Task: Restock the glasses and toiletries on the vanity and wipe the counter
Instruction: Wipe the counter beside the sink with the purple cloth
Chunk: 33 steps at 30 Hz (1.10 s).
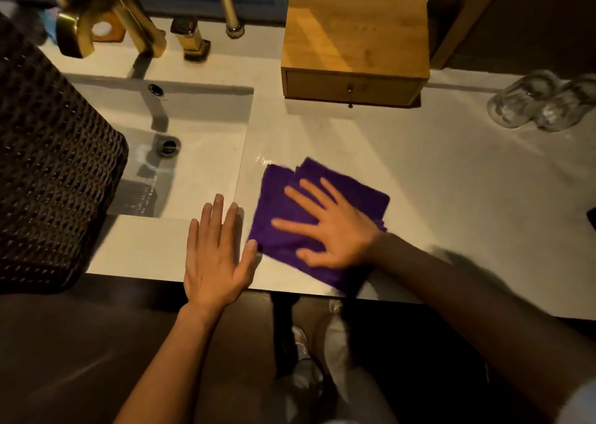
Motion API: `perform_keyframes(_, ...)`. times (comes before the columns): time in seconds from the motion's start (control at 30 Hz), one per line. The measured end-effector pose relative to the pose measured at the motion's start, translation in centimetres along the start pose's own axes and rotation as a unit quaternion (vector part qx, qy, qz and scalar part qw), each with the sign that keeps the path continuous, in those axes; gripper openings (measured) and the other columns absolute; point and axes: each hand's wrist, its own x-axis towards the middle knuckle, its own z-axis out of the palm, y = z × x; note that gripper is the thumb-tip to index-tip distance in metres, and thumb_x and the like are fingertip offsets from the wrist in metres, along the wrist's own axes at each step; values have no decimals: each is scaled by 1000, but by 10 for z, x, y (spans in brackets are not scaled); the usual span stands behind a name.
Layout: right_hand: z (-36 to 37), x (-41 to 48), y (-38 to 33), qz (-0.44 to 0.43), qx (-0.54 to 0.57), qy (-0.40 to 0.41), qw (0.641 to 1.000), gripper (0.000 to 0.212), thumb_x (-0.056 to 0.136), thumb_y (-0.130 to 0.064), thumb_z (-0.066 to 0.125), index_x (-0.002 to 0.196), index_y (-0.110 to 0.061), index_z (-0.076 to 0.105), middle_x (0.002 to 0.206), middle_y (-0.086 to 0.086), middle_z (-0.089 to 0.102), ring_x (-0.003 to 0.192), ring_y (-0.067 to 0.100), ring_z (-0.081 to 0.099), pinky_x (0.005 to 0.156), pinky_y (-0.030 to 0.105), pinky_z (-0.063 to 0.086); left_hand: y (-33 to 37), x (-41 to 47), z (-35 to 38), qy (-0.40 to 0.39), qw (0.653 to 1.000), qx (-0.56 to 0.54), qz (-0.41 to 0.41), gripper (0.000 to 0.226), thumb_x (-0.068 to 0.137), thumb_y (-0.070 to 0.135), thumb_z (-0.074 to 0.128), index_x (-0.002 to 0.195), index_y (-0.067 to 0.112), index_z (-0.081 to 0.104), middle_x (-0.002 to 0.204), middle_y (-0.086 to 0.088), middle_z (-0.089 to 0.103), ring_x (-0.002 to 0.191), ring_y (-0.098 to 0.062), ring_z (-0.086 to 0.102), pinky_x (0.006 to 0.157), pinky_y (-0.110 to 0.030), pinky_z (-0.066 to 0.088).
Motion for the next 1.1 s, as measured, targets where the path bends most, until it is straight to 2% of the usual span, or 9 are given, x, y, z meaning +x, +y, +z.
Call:
perform_keyframes(0.07, 10, -43, 6, -14, -3, 39, 999, 64, 92, -66, 38, 152, -45, 25, 166, 11, 8, 153, 33, 4, 120, 57, 10, 2, 0, -2, -14, 1000, 9, 6, 74, 96, 64, 10, 157, 22, 19, 168, -4, 6, 155, -22, 5, 125, -51, 11)
perform_keyframes(0.13, 17, -86, 21, 30, 9, 84, 996, 62, 92, -63, 44, 149, -41, 35, 163, 13, 18, 152, 32, 14, 119, 56, 18, 7, 0, -4, -30, 999, 22, 8, 73, 96, 64, 8, 157, 25, 18, 168, -2, 6, 156, -20, 4, 126, -51, 7)
perform_keyframes(0.27, 19, -155, 71, 195, 40, 47, 979, 69, 88, -66, 42, 151, -50, 18, 166, 10, 10, 153, 31, 8, 122, 54, 8, 23, -3, -6, -22, 999, 26, 7, 63, 101, 53, 18, 154, 21, 27, 165, -3, 20, 153, -23, 17, 123, -49, 17)
perform_keyframes(0.33, 22, -178, 95, 289, 52, 63, 954, 71, 85, -65, 42, 151, -48, 20, 165, 10, 13, 152, 32, 11, 122, 54, 8, 40, -7, -2, -20, 999, 31, 16, 61, 101, 49, 22, 153, 18, 32, 164, -5, 25, 152, -24, 22, 121, -48, 21)
perform_keyframes(0.43, 26, -203, 128, 420, 73, 103, 898, 69, 85, -63, 41, 150, -41, 34, 164, 10, 18, 151, 31, 14, 123, 52, 7, 78, -5, 8, -25, 999, 16, 39, 60, 100, 48, 27, 150, 18, 39, 162, -6, 30, 150, -25, 26, 119, -49, 27)
perform_keyframes(0.63, 25, -205, 161, 562, 82, 127, 813, 71, 86, -68, 34, 152, -39, 27, 164, 12, 17, 151, 35, 14, 121, 57, 11, 125, 7, 21, -64, 996, 53, -11, 55, 101, 54, 23, 148, 30, 40, 161, -1, 30, 150, -23, 23, 119, -49, 21)
perform_keyframes(0.77, 21, -203, 164, 589, 90, 147, 790, 70, 89, -66, 37, 151, -35, 28, 163, 15, 17, 150, 38, 14, 120, 59, 11, 127, 7, 21, -75, 995, 53, -30, 57, 101, 57, 17, 150, 33, 35, 163, 2, 26, 152, -20, 18, 122, -47, 16)
perform_keyframes(1.1, 22, -203, 169, 588, 102, 125, 792, 73, 88, -67, 32, 153, -34, 24, 163, 18, 14, 150, 40, 11, 119, 62, 7, 134, 8, 17, -78, 995, 40, -44, 55, 103, 56, 21, 151, 33, 34, 164, 4, 23, 153, -18, 15, 125, -46, 12)
